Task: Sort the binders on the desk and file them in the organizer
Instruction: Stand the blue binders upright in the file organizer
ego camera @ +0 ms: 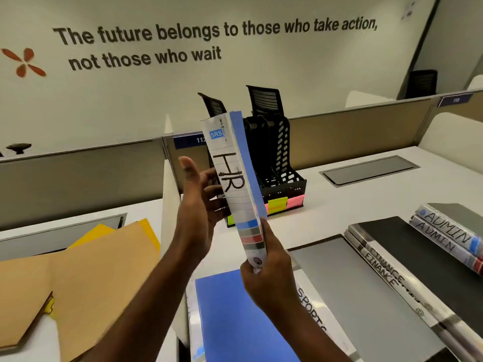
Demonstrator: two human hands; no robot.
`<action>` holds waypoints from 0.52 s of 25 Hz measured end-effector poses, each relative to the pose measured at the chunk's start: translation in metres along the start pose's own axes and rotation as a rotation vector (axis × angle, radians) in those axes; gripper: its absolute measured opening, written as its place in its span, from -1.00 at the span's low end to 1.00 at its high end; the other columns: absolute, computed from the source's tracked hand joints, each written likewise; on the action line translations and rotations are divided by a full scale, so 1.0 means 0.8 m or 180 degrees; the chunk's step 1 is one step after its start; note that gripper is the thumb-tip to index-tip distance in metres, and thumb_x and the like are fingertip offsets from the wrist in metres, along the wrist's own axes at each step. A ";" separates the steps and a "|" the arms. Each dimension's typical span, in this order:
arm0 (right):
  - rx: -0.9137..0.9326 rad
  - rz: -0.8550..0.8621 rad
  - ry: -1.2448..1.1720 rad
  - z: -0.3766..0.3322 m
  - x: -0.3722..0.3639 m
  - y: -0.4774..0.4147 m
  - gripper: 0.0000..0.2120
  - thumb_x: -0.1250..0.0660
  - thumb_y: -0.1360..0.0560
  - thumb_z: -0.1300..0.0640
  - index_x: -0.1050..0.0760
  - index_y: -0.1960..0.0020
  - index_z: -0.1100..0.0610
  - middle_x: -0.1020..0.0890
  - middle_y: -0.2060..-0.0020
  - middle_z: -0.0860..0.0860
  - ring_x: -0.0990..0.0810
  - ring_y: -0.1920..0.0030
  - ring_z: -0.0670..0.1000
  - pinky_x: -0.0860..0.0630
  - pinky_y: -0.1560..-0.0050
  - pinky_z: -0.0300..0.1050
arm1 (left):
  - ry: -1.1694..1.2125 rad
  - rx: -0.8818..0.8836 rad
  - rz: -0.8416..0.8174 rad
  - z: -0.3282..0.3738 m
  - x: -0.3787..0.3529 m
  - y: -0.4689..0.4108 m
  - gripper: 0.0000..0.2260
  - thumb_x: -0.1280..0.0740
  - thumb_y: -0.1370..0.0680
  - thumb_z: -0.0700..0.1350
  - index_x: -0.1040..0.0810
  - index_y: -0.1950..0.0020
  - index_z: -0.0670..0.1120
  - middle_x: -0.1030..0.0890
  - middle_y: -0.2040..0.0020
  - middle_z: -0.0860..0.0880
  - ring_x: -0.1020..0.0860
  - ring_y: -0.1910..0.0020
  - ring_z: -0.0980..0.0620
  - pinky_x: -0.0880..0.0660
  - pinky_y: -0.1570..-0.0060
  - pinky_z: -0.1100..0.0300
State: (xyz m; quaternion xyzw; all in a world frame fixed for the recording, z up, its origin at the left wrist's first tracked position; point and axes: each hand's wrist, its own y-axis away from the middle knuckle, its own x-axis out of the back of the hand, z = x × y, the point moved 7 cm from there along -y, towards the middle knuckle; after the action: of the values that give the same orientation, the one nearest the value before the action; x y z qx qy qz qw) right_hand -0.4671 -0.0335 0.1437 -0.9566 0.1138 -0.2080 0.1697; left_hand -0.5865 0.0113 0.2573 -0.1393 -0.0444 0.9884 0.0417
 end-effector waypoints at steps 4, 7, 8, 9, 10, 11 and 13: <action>0.0493 0.0169 -0.0025 0.000 -0.003 -0.049 -0.19 -0.40 -0.36 0.36 -0.11 -0.49 0.05 -0.39 -0.34 -0.05 -0.39 -0.30 -0.11 -0.34 -0.17 -0.54 | -0.0343 0.0091 -0.0189 0.054 0.004 -0.073 -0.26 0.05 -0.45 0.45 -0.62 -0.01 -0.13 -0.64 0.11 -0.21 -0.64 0.10 -0.18 -0.61 0.17 -0.09; 0.0710 0.0215 -0.0097 0.008 -0.009 -0.090 -0.22 -0.38 -0.35 0.39 -0.16 -0.50 0.18 -0.43 -0.36 0.11 -0.46 -0.31 0.04 -0.47 -0.20 -0.30 | -0.0570 0.0430 -0.0262 0.085 0.001 -0.123 -0.27 0.01 -0.42 0.48 -0.65 0.07 -0.08 -0.67 0.06 -0.20 -0.66 0.07 -0.23 -0.58 0.10 -0.13; 0.0823 0.0207 -0.0092 0.011 -0.013 -0.103 -0.23 -0.38 -0.34 0.39 -0.18 -0.49 0.22 -0.43 -0.37 0.13 -0.48 -0.31 0.08 -0.49 -0.21 -0.23 | -0.0720 0.0433 -0.0316 0.098 -0.001 -0.137 -0.30 0.00 -0.41 0.49 -0.67 0.11 -0.04 -0.69 0.11 -0.15 -0.67 0.11 -0.18 -0.59 0.11 -0.07; 0.0948 0.0161 -0.0090 0.014 -0.019 -0.116 -0.24 -0.37 -0.33 0.41 -0.18 -0.48 0.26 -0.43 -0.37 0.15 -0.47 -0.32 0.12 -0.52 -0.21 -0.15 | -0.0899 0.0423 -0.0359 0.110 -0.002 -0.149 -0.35 -0.04 -0.42 0.48 -0.68 0.16 0.00 -0.70 0.17 -0.10 -0.67 0.17 -0.12 -0.60 0.14 0.02; 0.1067 0.0090 -0.0097 0.017 -0.026 -0.129 -0.25 -0.37 -0.33 0.42 -0.18 -0.48 0.29 -0.41 -0.39 0.15 -0.46 -0.34 0.13 -0.54 -0.20 -0.05 | -0.1089 0.0428 -0.0382 0.120 -0.004 -0.157 -0.42 -0.10 -0.43 0.44 -0.69 0.20 0.02 -0.70 0.20 -0.05 -0.67 0.24 -0.06 -0.60 0.19 0.09; 0.1166 0.0010 -0.0105 0.020 -0.034 -0.141 -0.25 -0.36 -0.33 0.42 -0.18 -0.47 0.31 -0.39 -0.40 0.15 -0.43 -0.37 0.14 -0.54 -0.19 0.03 | -0.1333 0.0463 -0.0341 0.129 -0.004 -0.166 -0.50 -0.18 -0.44 0.38 -0.69 0.21 0.02 -0.71 0.20 -0.03 -0.67 0.26 -0.03 -0.61 0.21 0.12; 0.1313 -0.0128 -0.0097 0.027 -0.050 -0.160 -0.26 -0.36 -0.34 0.42 -0.18 -0.47 0.33 -0.35 -0.43 0.15 -0.37 -0.41 0.13 -0.53 -0.20 0.09 | -0.2009 0.0575 -0.0048 0.142 0.008 -0.178 -0.70 -0.33 -0.47 0.16 -0.69 0.11 -0.05 -0.70 0.05 -0.10 -0.68 0.19 -0.05 -0.61 0.10 0.07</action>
State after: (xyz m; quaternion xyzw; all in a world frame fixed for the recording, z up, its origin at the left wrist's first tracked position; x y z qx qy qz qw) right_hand -0.4742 0.1017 0.1584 -0.9067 0.0471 -0.2157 0.3595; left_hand -0.6140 0.1445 0.3782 0.1785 0.0317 0.9824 0.0454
